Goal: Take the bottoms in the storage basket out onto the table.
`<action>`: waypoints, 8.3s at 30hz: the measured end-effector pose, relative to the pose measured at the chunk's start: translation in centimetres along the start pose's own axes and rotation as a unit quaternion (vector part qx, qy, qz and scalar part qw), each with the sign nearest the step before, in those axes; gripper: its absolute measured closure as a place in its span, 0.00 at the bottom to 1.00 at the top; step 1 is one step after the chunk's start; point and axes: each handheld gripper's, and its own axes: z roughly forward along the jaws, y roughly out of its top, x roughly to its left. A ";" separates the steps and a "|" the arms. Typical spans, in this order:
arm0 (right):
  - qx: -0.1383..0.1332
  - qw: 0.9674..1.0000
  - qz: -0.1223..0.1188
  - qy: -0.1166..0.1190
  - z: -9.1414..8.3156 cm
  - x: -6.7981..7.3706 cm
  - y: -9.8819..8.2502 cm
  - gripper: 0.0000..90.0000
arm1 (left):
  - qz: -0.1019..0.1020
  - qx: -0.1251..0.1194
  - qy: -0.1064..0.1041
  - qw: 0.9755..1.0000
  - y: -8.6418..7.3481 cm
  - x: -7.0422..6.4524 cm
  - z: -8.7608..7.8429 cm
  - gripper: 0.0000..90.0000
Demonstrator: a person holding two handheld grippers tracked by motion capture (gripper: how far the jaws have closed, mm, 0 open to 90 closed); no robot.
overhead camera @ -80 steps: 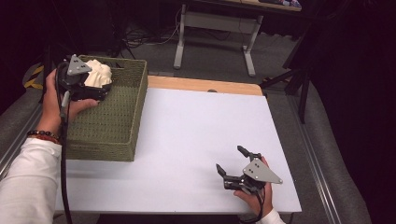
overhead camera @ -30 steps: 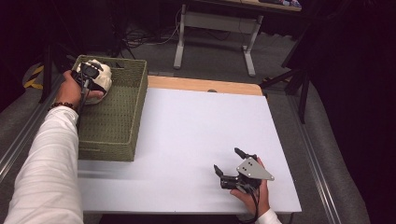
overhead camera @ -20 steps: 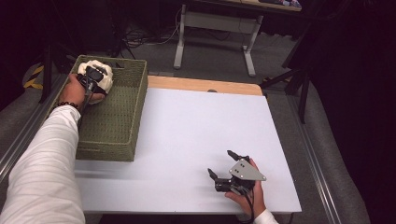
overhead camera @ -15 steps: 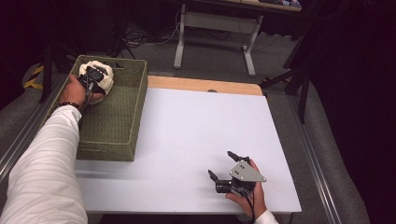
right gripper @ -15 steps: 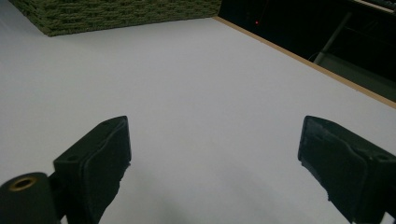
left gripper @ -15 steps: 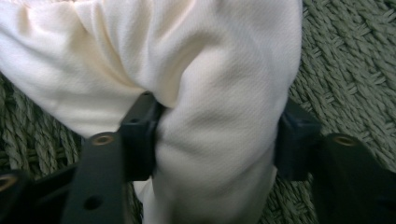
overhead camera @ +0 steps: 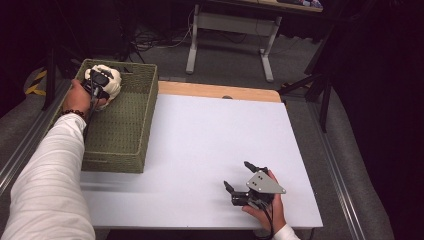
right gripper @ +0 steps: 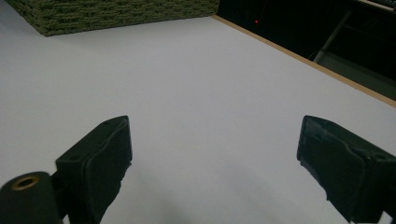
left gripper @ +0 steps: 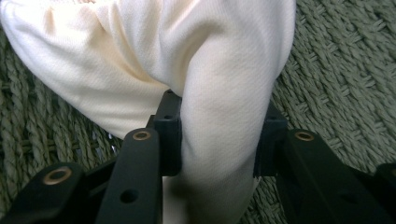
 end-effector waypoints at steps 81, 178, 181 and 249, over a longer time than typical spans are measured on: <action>-0.051 0.998 0.007 -0.041 -2.3 -1.6 0.9 0.14 | 0.028 -0.396 -0.196 0.897 -4.2 -13.8 -22.2 0.77; -0.030 0.999 0.018 -0.037 -2.0 -2.2 0.5 0.15 | 0.192 -0.362 -0.224 0.884 -11.2 -29.2 -15.7 0.33; -0.029 0.999 0.019 -0.034 -2.0 -2.2 0.5 0.15 | 0.200 -0.363 -0.216 0.884 -11.9 -29.0 -15.7 0.30; 0.029 0.997 0.033 0.059 0.3 -4.4 0.7 0.98 | 0.186 -0.316 -0.308 0.878 -10.8 -28.7 -14.2 0.95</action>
